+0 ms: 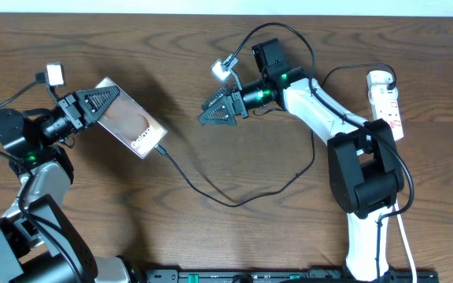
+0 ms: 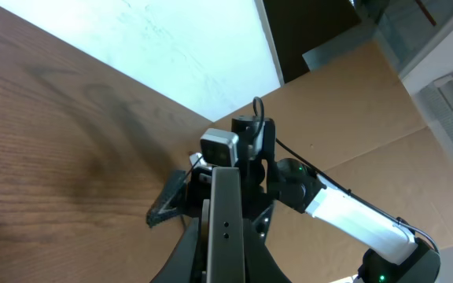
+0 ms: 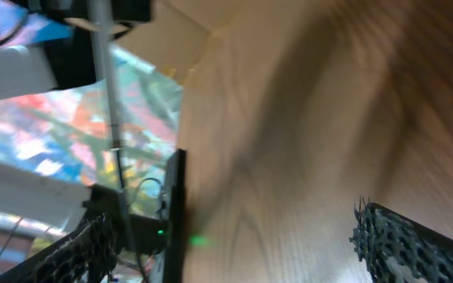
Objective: Plug charger to phone and switch on socket
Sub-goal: 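Open the right gripper and pull it back from the phone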
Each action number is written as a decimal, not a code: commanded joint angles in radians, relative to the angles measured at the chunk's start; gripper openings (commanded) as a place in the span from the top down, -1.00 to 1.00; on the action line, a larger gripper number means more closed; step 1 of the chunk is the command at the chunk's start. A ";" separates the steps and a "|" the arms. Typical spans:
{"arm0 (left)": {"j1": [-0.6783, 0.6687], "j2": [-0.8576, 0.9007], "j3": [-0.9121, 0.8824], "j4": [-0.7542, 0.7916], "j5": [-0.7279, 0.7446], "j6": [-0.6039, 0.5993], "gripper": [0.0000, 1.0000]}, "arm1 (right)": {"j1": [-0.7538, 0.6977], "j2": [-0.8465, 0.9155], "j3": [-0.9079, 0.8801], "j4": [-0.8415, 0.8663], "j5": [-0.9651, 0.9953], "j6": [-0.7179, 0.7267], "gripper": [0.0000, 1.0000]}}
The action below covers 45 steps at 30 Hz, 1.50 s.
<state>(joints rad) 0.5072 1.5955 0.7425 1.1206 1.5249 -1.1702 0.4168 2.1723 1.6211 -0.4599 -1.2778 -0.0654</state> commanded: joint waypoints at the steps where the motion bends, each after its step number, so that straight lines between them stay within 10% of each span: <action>1: 0.005 -0.015 -0.001 0.007 0.019 0.003 0.85 | -0.012 -0.035 0.015 -0.021 0.148 0.056 -0.98; 5: 0.005 -0.015 -0.001 0.007 0.019 0.003 0.86 | -0.018 -0.035 0.015 -0.050 0.234 0.075 -0.61; 9: 0.005 -0.015 -0.001 0.007 0.019 0.003 0.85 | -0.026 -0.035 0.015 -0.053 0.270 0.114 0.77; 13: 0.005 -0.015 -0.001 0.007 0.019 0.003 0.85 | -0.031 -0.035 0.015 -0.054 0.270 0.114 0.99; 29: 0.005 -0.015 -0.001 0.007 0.019 0.003 0.86 | -0.037 -0.035 0.015 -0.059 0.270 0.113 0.98; 35: 0.005 -0.015 -0.001 0.007 0.019 0.003 0.85 | -0.038 -0.035 0.015 -0.069 0.275 0.102 -0.81; 45: 0.005 -0.015 -0.001 0.007 0.019 0.004 0.86 | -0.039 -0.058 0.019 -0.131 0.489 0.113 -0.99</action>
<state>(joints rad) 0.5072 1.5955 0.7425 1.1206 1.5368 -1.1702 0.3874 2.1704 1.6215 -0.5606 -0.9340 0.0425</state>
